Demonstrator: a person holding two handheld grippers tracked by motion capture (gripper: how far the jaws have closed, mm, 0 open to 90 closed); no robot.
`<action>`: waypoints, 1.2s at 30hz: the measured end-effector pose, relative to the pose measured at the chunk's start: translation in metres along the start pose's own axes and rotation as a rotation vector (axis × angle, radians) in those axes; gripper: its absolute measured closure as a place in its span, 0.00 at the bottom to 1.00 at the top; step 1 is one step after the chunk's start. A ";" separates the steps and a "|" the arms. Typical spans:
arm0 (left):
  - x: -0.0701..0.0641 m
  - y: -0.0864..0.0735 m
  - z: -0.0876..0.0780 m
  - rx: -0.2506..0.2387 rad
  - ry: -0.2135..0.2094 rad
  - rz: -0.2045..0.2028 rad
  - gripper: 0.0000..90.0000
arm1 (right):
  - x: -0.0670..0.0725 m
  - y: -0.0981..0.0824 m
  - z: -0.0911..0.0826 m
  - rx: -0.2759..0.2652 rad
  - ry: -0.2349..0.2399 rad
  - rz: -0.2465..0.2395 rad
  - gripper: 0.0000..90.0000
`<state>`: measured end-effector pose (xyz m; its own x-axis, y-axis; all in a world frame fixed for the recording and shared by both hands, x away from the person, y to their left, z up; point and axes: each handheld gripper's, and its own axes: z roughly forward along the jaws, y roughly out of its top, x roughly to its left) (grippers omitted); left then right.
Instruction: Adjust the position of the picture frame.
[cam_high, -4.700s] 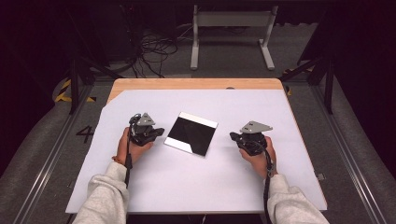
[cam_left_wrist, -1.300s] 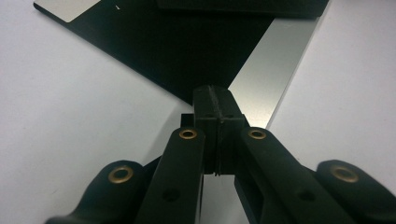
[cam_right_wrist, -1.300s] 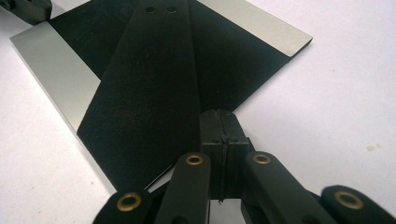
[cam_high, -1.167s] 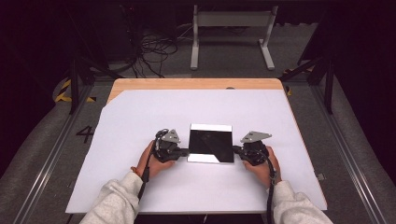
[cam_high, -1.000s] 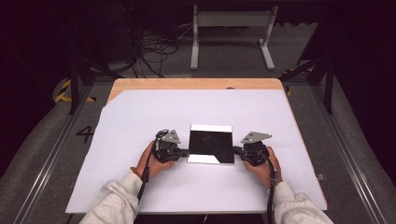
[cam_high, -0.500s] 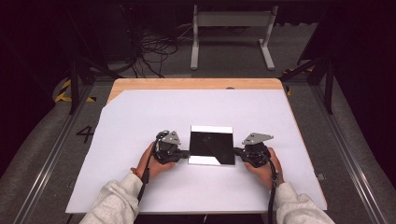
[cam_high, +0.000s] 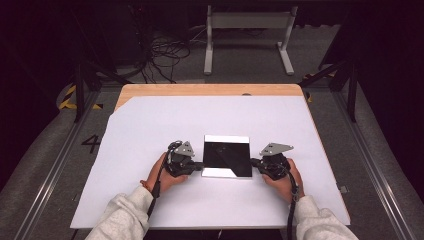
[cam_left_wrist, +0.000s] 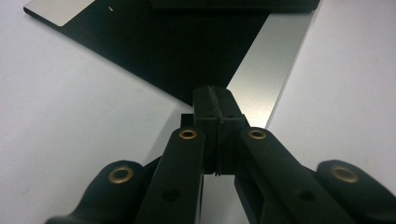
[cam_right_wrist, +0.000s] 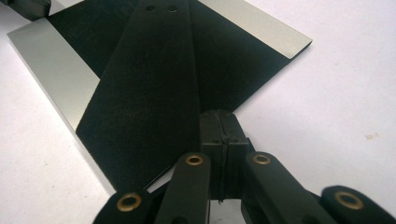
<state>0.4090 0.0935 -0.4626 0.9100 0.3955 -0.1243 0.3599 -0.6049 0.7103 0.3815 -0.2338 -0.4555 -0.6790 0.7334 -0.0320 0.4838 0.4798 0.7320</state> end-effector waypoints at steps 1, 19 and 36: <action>0.000 -0.001 0.000 -0.003 0.001 0.001 1.00 | 0.000 0.000 0.000 -0.001 0.002 0.002 1.00; -0.015 -0.022 -0.037 -0.037 0.100 0.100 0.83 | -0.001 0.002 -0.014 -0.016 0.022 -0.035 0.92; -0.021 -0.089 -0.106 -0.139 0.274 -0.050 0.42 | 0.014 0.002 -0.031 0.006 0.053 -0.090 0.89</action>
<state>0.3358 0.2124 -0.4495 0.7960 0.6051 0.0167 0.3540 -0.4877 0.7980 0.3559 -0.2373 -0.4331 -0.7482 0.6606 -0.0617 0.4225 0.5460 0.7235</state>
